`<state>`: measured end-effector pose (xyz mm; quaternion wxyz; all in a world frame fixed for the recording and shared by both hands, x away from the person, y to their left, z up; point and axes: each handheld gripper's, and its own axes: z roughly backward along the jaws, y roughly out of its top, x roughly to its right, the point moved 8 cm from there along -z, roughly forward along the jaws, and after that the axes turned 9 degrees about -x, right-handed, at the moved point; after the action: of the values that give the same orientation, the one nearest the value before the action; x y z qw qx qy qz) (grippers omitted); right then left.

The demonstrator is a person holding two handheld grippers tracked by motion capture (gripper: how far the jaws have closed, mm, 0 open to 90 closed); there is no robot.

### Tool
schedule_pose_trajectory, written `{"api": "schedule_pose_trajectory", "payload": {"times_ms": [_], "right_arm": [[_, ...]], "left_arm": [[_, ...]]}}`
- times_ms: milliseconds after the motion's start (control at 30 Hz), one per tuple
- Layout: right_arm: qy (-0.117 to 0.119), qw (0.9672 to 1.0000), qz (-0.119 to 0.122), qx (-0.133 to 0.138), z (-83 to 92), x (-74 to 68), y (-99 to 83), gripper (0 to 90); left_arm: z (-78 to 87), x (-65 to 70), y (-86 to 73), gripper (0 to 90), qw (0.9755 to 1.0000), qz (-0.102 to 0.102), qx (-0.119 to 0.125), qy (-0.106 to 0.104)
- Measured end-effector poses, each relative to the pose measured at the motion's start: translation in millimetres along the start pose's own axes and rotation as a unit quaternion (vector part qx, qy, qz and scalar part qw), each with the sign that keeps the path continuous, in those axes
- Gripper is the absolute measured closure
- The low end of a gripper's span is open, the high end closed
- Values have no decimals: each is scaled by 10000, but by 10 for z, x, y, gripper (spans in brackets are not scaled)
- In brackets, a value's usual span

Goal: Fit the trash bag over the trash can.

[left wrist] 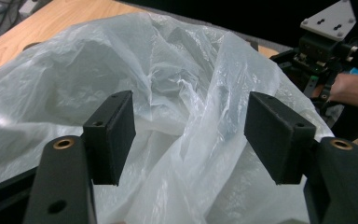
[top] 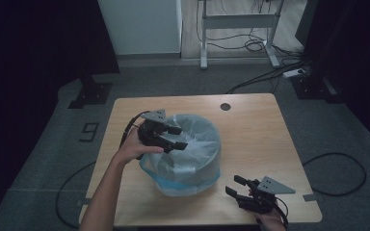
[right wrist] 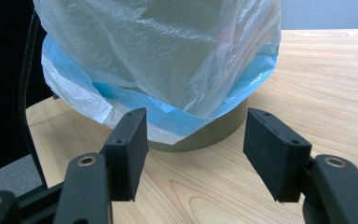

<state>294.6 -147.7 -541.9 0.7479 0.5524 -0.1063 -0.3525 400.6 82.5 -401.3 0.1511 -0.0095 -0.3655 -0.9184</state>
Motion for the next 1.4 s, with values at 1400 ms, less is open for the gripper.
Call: {"api": "schedule_pose_trajectory", "payload": {"times_ms": [1400], "right_arm": [[-7,10000,39,-74,-13,-11,-20,394]], "left_arm": [[-156,-90,231,381,9958,-72,-726,558]]}}
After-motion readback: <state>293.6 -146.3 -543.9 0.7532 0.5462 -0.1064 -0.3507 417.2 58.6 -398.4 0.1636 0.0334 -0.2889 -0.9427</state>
